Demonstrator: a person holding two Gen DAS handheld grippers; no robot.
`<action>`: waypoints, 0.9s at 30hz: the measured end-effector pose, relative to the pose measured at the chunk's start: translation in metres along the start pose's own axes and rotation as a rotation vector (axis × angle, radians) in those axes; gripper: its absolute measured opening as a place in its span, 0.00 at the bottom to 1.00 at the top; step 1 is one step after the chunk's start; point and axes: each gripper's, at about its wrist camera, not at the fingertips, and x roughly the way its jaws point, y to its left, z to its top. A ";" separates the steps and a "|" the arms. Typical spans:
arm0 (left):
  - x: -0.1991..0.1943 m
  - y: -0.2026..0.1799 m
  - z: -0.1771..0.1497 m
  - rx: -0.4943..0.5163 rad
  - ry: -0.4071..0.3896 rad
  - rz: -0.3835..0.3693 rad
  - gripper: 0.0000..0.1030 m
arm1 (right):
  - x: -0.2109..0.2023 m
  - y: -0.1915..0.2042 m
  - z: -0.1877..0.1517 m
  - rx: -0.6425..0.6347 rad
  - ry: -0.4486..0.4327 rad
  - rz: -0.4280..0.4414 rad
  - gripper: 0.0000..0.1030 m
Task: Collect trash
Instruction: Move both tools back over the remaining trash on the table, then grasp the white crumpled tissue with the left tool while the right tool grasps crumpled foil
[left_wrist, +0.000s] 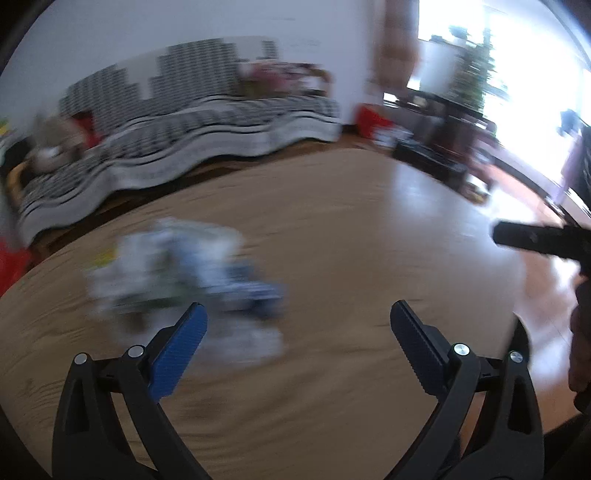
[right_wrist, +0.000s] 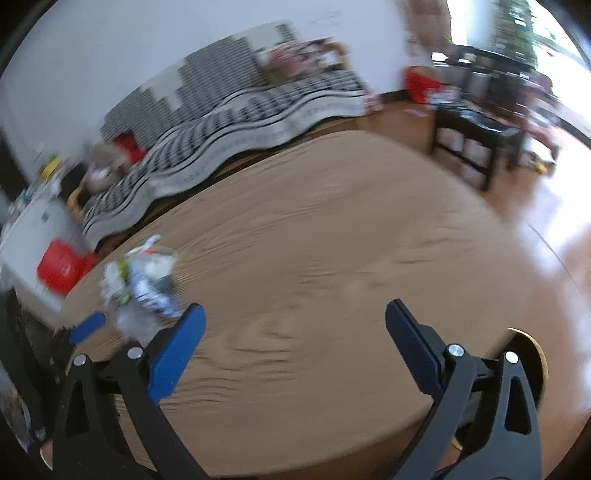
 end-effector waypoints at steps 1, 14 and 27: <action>-0.002 0.022 -0.001 -0.029 -0.002 0.028 0.94 | 0.010 0.016 0.001 -0.025 0.012 0.019 0.92; 0.035 0.185 0.000 -0.359 0.007 0.034 0.94 | 0.115 0.158 -0.013 -0.259 0.137 0.190 0.92; 0.082 0.155 0.005 -0.261 0.066 0.024 0.67 | 0.183 0.185 -0.014 -0.319 0.213 0.223 0.56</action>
